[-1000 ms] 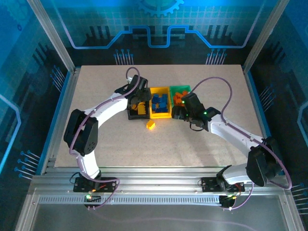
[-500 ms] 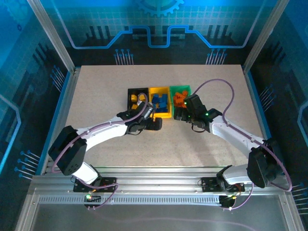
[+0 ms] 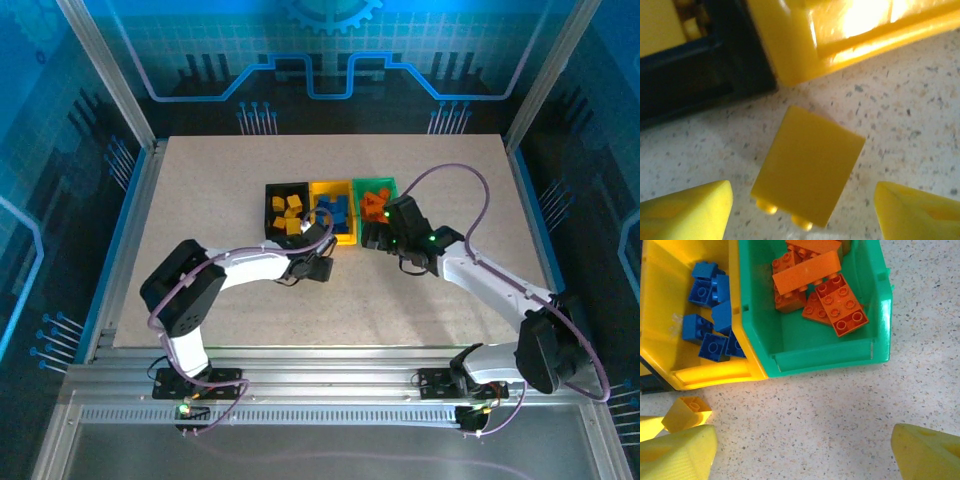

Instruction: Sort the legos into containers by color

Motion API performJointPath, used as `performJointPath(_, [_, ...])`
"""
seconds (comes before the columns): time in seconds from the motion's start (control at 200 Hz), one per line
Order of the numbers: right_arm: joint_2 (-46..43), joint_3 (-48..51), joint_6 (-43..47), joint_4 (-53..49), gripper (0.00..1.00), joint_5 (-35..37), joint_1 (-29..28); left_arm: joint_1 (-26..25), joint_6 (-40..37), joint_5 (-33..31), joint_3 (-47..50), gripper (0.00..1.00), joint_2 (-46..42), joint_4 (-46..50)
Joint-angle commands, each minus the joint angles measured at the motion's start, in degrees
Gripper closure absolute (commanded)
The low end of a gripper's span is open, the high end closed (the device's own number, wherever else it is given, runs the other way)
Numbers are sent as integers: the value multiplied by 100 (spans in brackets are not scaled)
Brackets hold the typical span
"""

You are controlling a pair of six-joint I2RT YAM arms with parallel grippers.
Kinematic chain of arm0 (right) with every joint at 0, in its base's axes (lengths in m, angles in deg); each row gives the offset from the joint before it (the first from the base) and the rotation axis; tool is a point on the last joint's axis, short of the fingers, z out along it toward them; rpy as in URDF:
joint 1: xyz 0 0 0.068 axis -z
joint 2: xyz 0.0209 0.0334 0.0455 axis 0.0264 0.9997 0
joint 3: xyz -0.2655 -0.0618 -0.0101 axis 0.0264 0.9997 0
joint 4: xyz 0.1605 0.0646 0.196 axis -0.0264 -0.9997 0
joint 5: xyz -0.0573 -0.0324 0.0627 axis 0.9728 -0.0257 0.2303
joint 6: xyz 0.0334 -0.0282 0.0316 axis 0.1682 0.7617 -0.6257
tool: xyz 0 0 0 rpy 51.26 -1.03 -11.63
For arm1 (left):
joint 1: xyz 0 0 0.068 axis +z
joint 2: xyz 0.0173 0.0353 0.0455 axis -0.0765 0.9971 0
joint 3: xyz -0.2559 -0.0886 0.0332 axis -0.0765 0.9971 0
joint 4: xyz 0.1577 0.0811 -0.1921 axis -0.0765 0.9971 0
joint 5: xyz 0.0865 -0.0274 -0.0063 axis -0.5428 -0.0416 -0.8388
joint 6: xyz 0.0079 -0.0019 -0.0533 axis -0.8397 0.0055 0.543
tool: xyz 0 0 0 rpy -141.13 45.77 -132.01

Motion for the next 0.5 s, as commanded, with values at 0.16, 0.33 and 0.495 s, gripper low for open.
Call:
performJointPath(0.16, [-270, 33, -72, -125, 9, 42, 110, -15, -411, -286, -316, 43, 302, -438])
performJointPath(0.33, [-272, 54, -71, -127, 9, 42, 152, -130, -275, -204, -11, 62, -104, -398])
performJointPath(0.495, [-260, 41, -88, -72, 9, -6, 172, -364, 163, -170, 428, 66, -1224, -110])
